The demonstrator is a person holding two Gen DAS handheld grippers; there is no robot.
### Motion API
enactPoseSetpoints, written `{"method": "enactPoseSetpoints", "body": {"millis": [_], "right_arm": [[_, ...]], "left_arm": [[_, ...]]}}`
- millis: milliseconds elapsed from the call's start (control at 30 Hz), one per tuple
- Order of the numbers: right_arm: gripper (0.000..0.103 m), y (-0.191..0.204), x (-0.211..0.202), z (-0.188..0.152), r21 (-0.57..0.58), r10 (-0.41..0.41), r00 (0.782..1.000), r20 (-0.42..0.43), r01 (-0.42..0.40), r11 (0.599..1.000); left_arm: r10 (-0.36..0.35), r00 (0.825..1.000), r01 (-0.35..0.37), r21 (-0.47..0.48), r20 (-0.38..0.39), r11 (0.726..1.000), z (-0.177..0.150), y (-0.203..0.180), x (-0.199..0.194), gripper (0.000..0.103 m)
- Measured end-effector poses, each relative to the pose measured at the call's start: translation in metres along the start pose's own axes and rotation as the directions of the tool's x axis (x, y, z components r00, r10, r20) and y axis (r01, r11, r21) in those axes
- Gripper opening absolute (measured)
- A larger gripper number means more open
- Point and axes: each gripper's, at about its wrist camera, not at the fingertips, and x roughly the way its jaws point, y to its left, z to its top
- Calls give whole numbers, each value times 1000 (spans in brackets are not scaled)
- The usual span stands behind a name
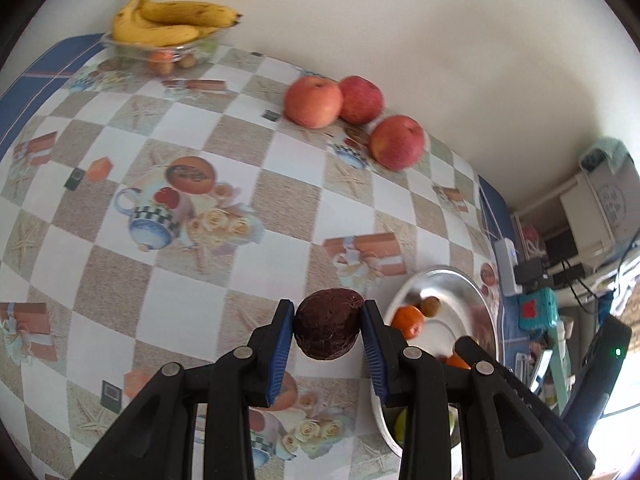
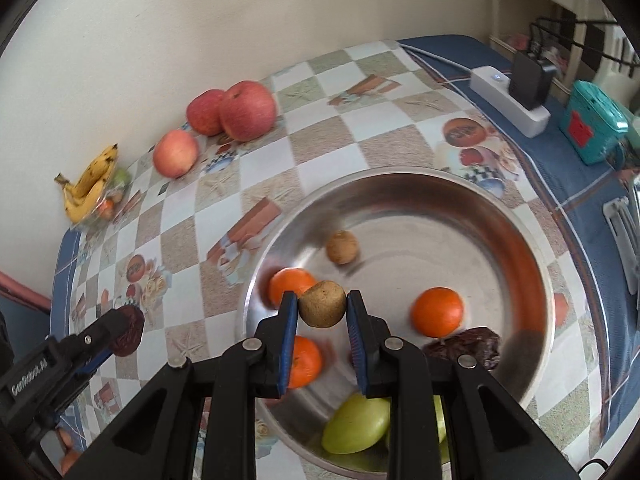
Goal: Organize fruits
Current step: 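Carry the date and potato to the steel plate and release them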
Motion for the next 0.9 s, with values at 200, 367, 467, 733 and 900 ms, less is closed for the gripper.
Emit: {"method": "enactPoseSetpoints", "body": {"millis": [200,367,467,733,900], "right_arm": [[26,-26,-5,4,74,-15,1000,13,14,997],[26,-41,-12,5,117,-36,999,34,32,993],[26,-46,-14,6,126,-43,998,39,38,991],[26,-46,-15,6,126,-40,998,40,35,991],[26,-43,-11,5,113,-49,999,20,46,992]], "left_arm": [[-36,999,40,118,-37,992,-15,-35,9,36],[-49,996,64,223,-73,973,-32,-65,19,36],[-50,995,74,277,-91,958,-42,-79,25,36],[-40,994,73,348,-102,935,-52,-91,30,36],[-26,994,63,354,-110,933,-54,-93,33,37]]}}
